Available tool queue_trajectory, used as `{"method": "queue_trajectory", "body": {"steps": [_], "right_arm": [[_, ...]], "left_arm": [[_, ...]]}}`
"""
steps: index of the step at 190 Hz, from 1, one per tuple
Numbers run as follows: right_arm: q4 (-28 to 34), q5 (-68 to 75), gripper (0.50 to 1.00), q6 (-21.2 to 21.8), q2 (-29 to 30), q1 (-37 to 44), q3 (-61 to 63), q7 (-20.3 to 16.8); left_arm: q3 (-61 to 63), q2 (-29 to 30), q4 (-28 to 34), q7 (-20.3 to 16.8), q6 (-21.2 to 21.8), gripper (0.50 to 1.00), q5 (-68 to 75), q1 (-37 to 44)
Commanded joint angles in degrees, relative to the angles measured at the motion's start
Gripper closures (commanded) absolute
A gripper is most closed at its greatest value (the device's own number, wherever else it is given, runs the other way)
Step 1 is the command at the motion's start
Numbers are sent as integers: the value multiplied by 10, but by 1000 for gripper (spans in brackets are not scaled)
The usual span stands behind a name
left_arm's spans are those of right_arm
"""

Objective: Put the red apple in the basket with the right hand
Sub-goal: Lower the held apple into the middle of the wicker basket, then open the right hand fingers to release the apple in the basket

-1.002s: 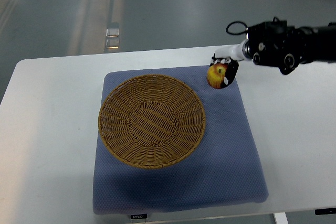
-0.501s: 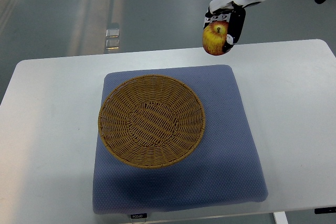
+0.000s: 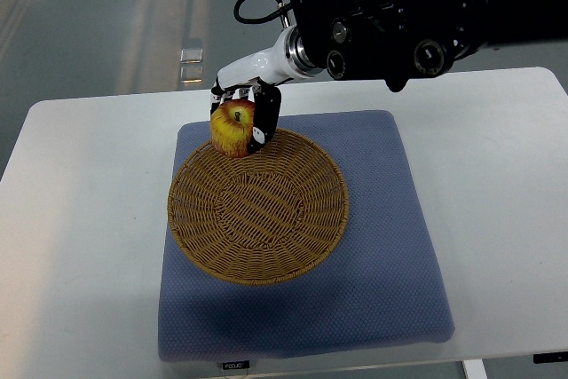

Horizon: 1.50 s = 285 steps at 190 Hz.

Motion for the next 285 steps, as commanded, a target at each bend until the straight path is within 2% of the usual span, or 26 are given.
{"method": "queue_trajectory", "body": {"steps": [1,84,150,208,239,264,265,278,285], "right_arm": [[-3,2,861,-22,1,-20,0,-1],[-26,-13,857,-55,1,-135,-3,1],[-26,-32,857,-57,1,-178,-2,2],[-28,-45,846,-63,1,-208,0,18],[-37,-46,838,-78,1,-224,2,20],[-40,-45,812,-81,1,-227,3,25],[-41,-45,771,-82,1,-227,7,26],[-44,-43,705,-82,1,-227,12,26],[-45,-42,695,-82,1,-227,13,26]], "left_arm": [[0,0,1,0,0,500,-1,0],[1,0,3,0,3,500,0,0],[1,0,4,0,5,500,0,0],[1,0,4,0,5,500,0,0],[1,0,3,0,5,500,-1,0],[2,0,3,0,5,500,0,0],[2,0,3,0,5,500,-1,0],[2,0,3,1,5,500,0,0],[2,0,3,1,5,500,0,0]]}}
